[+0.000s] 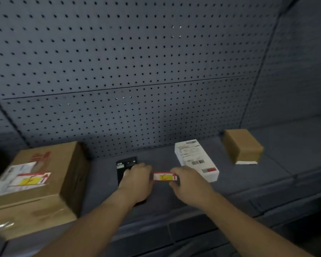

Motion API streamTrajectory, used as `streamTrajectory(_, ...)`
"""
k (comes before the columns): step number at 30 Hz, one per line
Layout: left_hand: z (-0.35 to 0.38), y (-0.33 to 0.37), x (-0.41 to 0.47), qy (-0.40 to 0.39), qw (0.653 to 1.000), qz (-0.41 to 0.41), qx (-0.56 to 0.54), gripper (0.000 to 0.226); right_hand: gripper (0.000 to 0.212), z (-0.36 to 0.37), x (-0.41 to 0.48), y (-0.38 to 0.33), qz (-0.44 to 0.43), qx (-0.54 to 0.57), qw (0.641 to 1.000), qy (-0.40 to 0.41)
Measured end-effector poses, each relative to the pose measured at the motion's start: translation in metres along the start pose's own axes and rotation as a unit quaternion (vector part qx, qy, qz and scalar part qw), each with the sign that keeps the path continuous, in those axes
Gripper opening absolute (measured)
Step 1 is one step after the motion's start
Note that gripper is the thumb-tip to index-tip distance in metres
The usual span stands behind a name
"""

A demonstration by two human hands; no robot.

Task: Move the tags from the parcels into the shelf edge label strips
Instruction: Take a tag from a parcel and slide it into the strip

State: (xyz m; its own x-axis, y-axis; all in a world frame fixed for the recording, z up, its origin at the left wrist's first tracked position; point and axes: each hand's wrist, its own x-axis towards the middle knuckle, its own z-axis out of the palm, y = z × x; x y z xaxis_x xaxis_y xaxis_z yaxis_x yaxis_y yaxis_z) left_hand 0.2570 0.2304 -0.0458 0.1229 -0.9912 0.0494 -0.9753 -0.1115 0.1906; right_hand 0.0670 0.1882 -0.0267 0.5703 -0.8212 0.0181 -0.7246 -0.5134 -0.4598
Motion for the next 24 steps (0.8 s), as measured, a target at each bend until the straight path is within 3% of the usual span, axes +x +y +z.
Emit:
streamTrajectory(5,0.002,-0.001,0.017,-0.040,0.998,-0.021,0.042,0.023,0.012,0.008,0.036,0.003,-0.022,-0.057,0.997,-0.040)
streamTrajectory(11,0.011,0.002,0.037,-0.077,0.994,0.010,0.083,0.019,0.013,0.014,0.059,0.003,0.024,-0.117,0.988,-0.095)
streamTrajectory(24,0.018,-0.005,0.048,-0.042,0.999,0.022,0.027,0.015,0.030,0.019,0.065,-0.002,0.047,-0.155,0.984,-0.073)
